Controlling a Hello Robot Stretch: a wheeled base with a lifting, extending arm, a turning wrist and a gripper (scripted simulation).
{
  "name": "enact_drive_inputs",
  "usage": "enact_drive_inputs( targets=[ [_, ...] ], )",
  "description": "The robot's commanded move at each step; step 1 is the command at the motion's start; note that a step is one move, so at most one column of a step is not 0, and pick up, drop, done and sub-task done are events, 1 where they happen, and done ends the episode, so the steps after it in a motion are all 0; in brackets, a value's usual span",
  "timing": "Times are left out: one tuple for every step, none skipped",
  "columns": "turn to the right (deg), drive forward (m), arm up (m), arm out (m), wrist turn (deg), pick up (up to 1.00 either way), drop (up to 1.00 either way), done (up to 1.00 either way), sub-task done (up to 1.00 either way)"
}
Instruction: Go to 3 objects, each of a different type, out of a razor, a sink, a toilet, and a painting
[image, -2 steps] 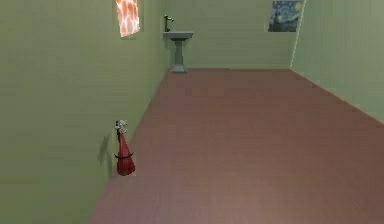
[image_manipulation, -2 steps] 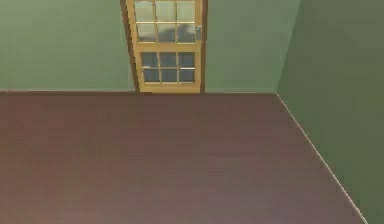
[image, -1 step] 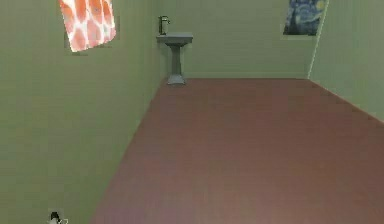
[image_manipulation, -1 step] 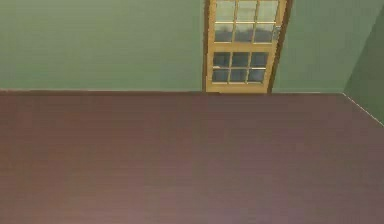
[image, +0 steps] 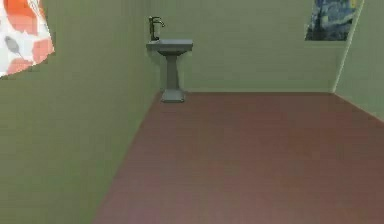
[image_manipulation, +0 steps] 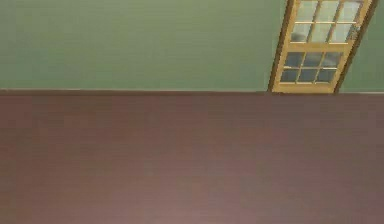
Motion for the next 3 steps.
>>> enact_drive_inputs(
  targets=[
    [0.0,1.0,0.0,0.0,0.0,0.0,0.0,0.0,0.0],
    [3.0,0.0,0.0,0.0,0.0,0.0,0.0,0.0,0.0],
    [0.0,1.0,0.0,0.0,0.0,0.0,0.0,0.0,0.0]
  ],
)
